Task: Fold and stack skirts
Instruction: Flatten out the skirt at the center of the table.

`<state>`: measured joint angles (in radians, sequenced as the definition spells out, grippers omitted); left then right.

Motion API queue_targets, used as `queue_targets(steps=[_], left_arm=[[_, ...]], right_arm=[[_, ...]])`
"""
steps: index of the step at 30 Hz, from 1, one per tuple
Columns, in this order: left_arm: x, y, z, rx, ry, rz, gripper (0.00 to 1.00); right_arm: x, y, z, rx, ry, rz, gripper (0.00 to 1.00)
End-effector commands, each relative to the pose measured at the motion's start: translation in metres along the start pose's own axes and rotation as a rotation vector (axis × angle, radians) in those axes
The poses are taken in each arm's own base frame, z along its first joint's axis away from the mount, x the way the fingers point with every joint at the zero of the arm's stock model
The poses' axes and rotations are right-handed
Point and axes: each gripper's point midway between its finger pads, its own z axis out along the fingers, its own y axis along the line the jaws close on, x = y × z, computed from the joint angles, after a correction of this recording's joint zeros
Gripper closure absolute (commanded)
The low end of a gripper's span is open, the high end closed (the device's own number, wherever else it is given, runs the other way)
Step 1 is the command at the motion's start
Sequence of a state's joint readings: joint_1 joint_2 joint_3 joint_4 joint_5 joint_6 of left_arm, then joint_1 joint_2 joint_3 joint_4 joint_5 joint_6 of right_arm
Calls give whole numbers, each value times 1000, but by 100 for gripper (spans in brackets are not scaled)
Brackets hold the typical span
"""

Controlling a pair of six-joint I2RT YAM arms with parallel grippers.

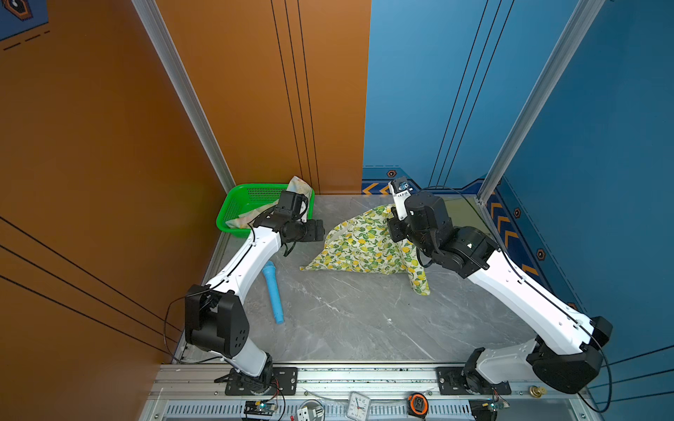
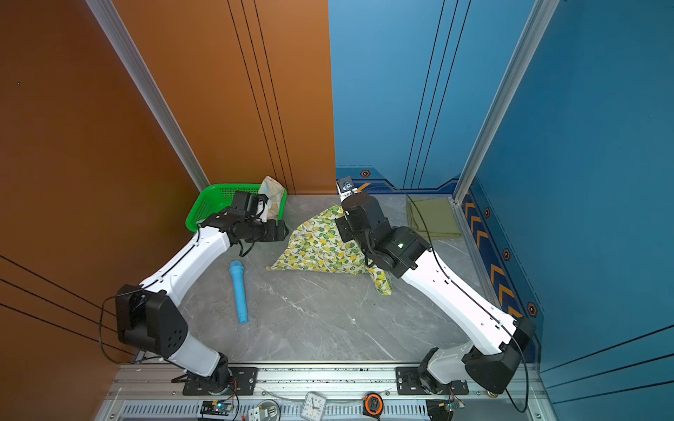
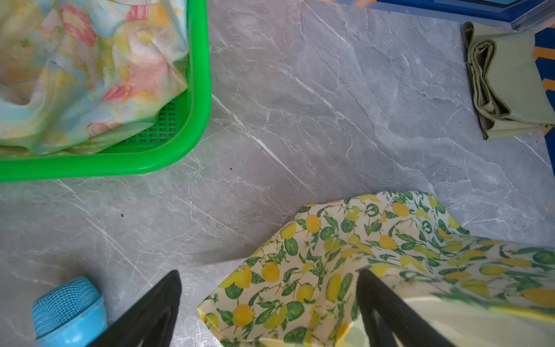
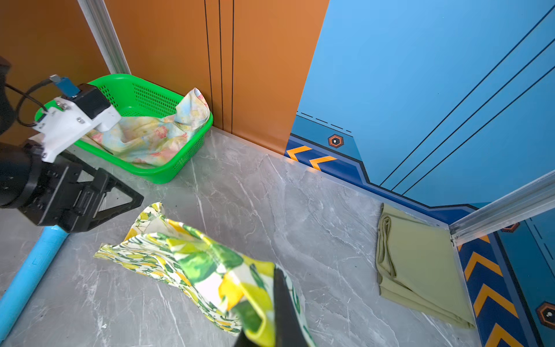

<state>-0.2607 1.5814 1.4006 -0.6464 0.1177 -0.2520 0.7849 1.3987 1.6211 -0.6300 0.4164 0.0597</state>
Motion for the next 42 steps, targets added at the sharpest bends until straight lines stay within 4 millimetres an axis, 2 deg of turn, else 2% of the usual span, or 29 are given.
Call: queue_targets(steps=[1,5,7,12,15,19,27,31,34,36,38,40,42], left_arm=[[8,-10,2,28,19,83,8],[3,-16,-10,43,-12,112,8],[0,-17,-16,43,-31,131,8],[-5,-16,-21,62,-55,102,8],[-3,-18,-20,70,-51,103,8],[-7,-15,-24,69,-65,96,8],[-16,0,-33,72,-102,36,8],[-20,11,-38,60,-122,5,8],[-21,15,-41,44,-135,3,8],[-21,17,-41,39,-136,2,8],[-21,18,-40,34,-134,0,8],[-21,24,-39,17,-132,-9,8],[-21,33,-37,-14,-133,-22,8]], right_arm=[[-1,-7,-3,-15,22,27,100],[-6,-22,-3,0,24,70,100],[-12,-40,-3,28,29,99,100],[-38,-73,-5,63,4,155,100],[-55,-81,-12,81,-12,156,100],[-78,-74,-27,68,-52,160,100],[-101,-26,-63,103,-89,1,100],[-113,-17,-89,122,-142,-20,100],[-120,-20,-102,145,-167,-6,100],[-120,-25,-98,159,-163,11,100],[-116,-35,-79,161,-130,51,100],[-105,-47,-46,140,-67,115,100],[-88,-59,-3,140,15,156,100]])
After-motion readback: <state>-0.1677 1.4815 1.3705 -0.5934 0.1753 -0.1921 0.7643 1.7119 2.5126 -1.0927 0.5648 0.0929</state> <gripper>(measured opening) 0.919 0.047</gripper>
